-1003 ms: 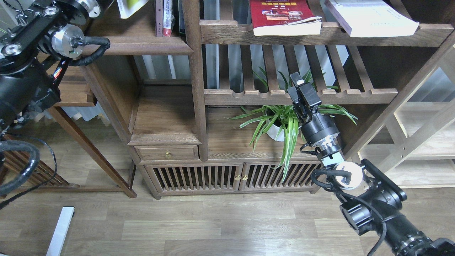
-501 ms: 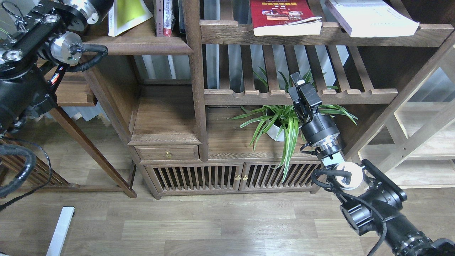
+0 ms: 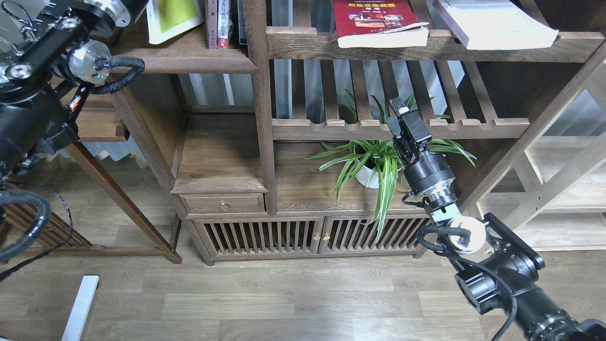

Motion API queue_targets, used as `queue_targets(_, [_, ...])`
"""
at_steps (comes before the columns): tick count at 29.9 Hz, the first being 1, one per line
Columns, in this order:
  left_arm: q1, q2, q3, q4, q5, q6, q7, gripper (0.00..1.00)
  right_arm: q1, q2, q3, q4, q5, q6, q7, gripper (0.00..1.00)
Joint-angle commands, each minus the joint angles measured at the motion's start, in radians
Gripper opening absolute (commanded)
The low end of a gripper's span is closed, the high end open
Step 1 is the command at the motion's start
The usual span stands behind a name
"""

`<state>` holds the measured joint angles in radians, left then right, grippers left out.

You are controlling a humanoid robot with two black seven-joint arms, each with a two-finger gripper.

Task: Organize books on shelf

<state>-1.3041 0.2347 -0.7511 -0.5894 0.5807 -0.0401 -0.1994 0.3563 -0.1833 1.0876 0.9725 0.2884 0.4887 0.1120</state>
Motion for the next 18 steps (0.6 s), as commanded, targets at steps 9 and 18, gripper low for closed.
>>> queue_targets(9, [-0.001, -0.044, 0.010, 0.026, -0.016, 0.002, -0.040, 0.22, -0.002, -0.025, 0.000, 0.008, 0.000, 0.000, -0.002, 0.81])
queue_targets(18, [-0.009, -0.072, 0.004, 0.048, -0.018, 0.002, -0.041, 0.28, -0.002, -0.035, 0.003, 0.008, 0.000, 0.000, 0.000, 0.81])
